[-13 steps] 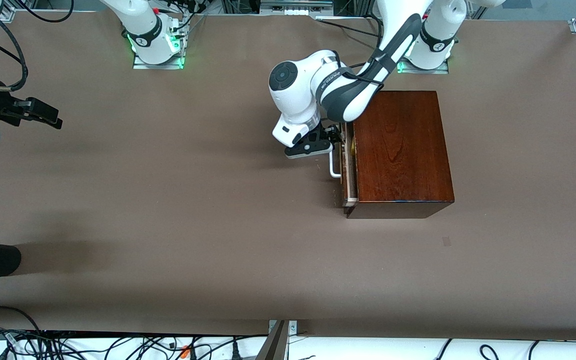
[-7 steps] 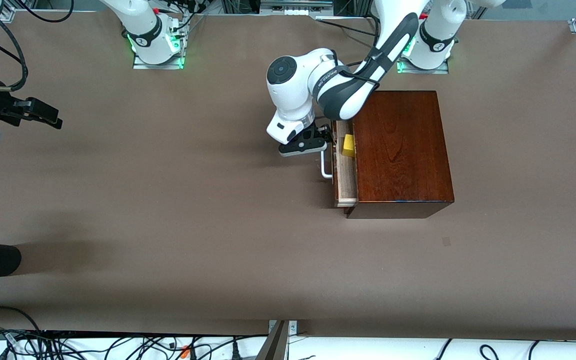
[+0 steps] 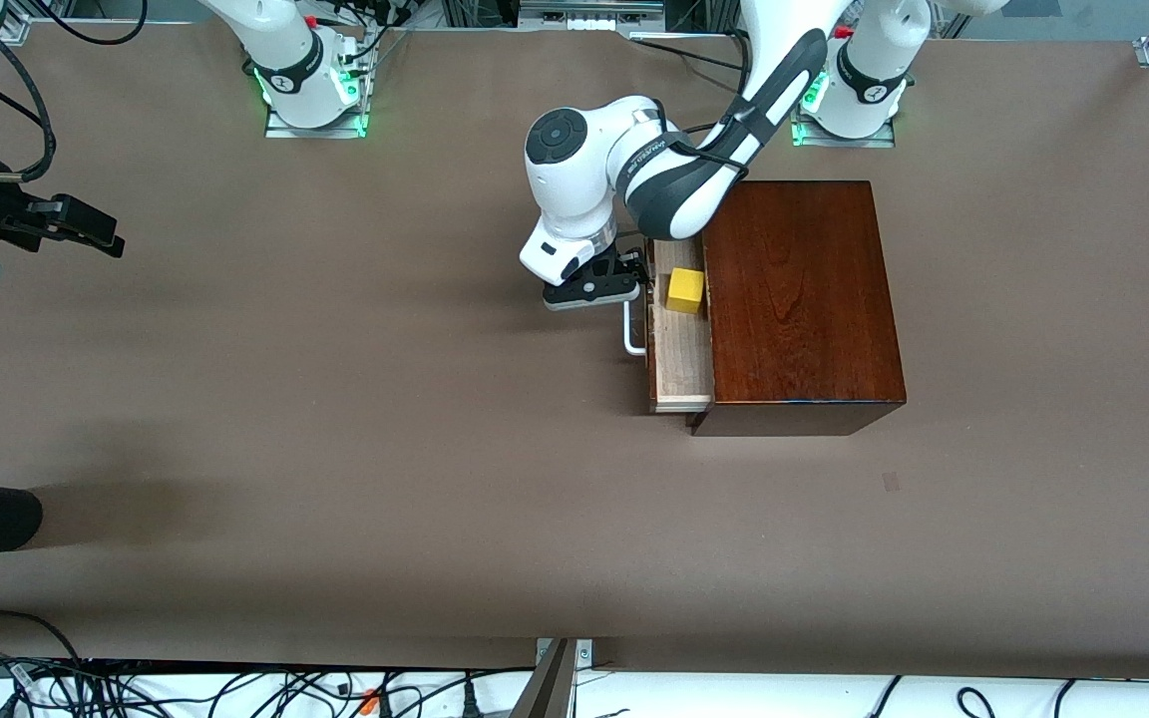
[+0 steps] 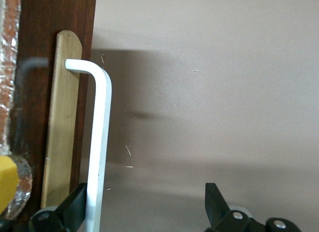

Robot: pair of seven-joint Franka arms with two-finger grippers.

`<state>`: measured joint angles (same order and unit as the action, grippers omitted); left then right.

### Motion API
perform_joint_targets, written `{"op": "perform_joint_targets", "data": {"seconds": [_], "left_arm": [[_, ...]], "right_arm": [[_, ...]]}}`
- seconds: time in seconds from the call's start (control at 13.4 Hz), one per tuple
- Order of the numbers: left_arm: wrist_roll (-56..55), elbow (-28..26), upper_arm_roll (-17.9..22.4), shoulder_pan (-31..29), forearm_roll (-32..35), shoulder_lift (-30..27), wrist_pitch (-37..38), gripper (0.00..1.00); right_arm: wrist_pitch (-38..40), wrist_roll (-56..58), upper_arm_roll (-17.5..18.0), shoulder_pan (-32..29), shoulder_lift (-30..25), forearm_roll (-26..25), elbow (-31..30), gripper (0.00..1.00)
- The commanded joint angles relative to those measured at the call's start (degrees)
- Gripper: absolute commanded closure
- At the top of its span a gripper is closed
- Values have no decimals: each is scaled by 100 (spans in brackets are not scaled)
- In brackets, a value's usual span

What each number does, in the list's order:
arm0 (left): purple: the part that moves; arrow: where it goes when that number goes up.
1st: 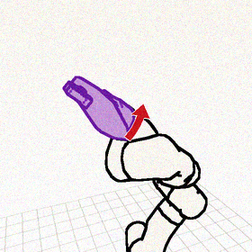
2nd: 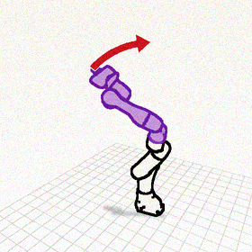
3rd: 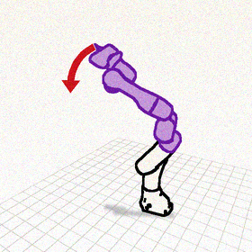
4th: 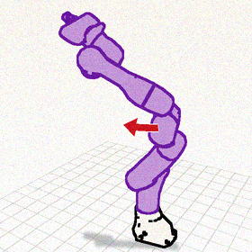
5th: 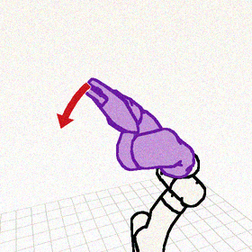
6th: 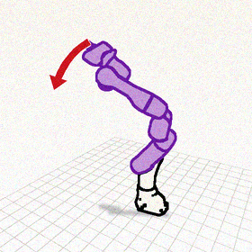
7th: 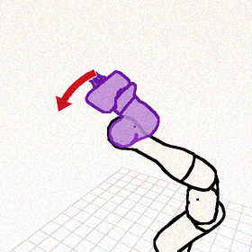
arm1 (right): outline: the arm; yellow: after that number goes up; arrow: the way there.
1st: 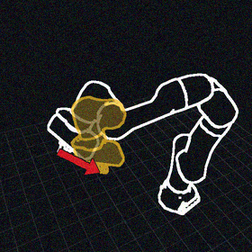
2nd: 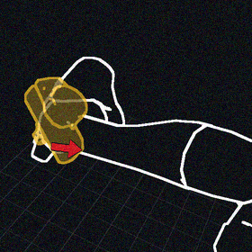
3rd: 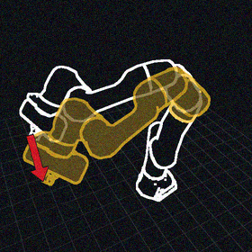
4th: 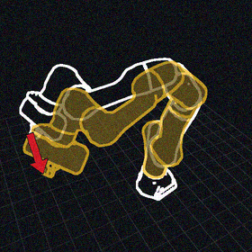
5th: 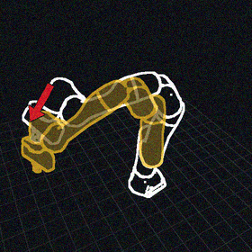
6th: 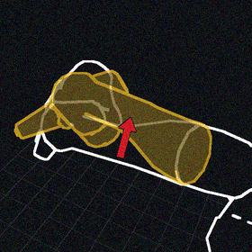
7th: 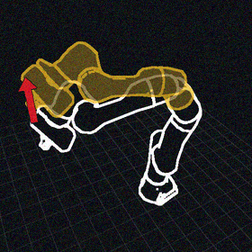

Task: Open drawer, take yellow block, close drawer
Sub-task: 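Pull the drawer open by its handle with the left gripper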

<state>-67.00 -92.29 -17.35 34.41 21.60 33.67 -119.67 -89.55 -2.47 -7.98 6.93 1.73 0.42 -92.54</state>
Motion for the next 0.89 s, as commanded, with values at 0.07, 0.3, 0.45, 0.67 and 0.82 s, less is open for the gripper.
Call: {"op": "perform_joint_targets", "data": {"seconds": [0.07, 0.3, 0.45, 0.67, 0.82], "left_arm": [[-59, 493, -5, 180, -156, 324, -250, 0], [-59, 502, -5, 180, -147, 325, -250, 0], [-15, 502, -5, 180, -138, 307, -215, 0], [11, 502, -13, 180, -42, 246, 30, 0], [343, 571, -31, 180, -33, 211, 434, 0]], "right_arm": [[17, 18, 42, -42, -33, 2, 34, 0], [17, -25, 42, -42, -33, 10, 34, 0], [17, -26, 42, -42, -33, 2, 34, 0], [17, -34, 42, -42, -33, 10, 34, 0], [26, -34, 42, -42, -33, 2, 34, 0]]}}
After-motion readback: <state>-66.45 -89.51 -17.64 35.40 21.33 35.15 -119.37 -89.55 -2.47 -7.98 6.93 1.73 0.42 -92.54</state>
